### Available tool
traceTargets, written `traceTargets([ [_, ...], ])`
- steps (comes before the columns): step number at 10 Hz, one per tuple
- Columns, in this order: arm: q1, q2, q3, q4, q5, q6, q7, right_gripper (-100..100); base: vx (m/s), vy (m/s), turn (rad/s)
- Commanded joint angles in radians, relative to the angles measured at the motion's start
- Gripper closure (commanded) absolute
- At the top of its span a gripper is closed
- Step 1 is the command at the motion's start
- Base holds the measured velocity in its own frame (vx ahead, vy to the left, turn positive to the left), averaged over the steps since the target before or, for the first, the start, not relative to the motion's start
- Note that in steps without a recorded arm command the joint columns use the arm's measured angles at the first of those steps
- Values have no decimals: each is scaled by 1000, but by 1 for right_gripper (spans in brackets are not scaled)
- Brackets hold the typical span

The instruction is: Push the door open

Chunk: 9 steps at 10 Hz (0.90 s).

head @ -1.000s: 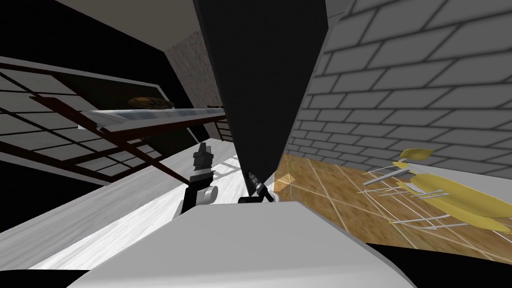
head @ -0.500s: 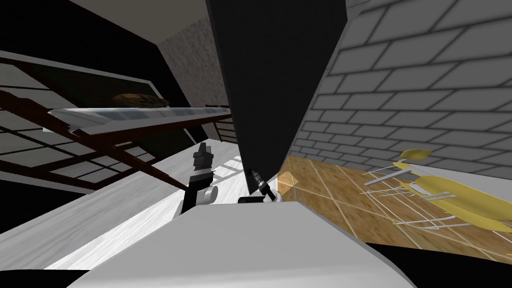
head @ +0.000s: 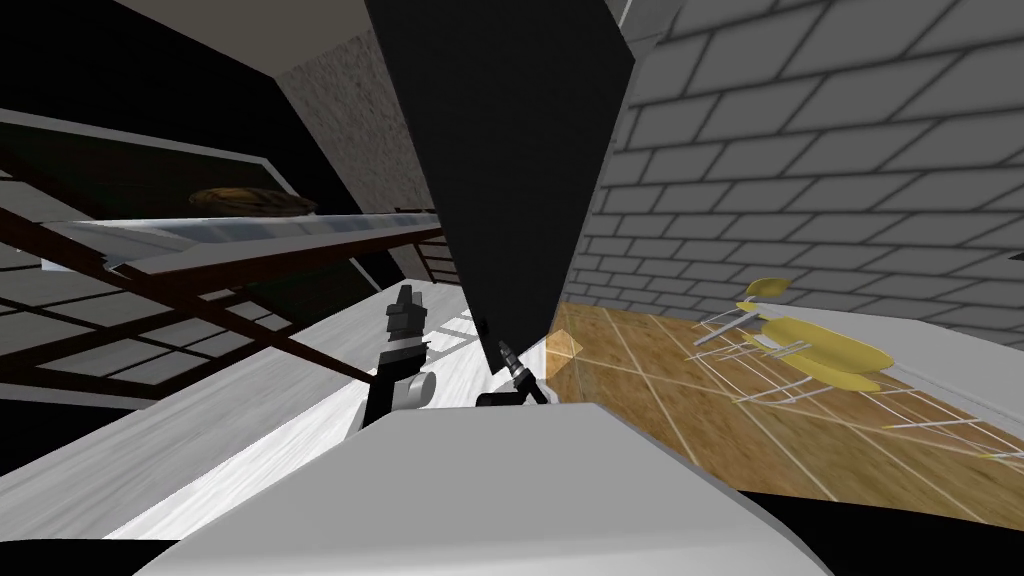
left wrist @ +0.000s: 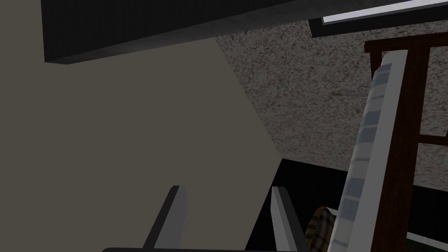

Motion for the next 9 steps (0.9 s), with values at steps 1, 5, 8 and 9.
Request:
traceTargets([
  [1, 10, 29, 5, 0, 0, -3, 8, -100, -185, -86, -80],
  [5, 8, -13, -3, 5, -1, -12, 9, -100, 95, 82, 17],
  [8, 5, -9, -11, 12, -2, -20, 12, -100, 217, 156, 25],
  [9, 4, -2, -13, 14, -3, -22, 13, -100, 199, 116, 25],
])
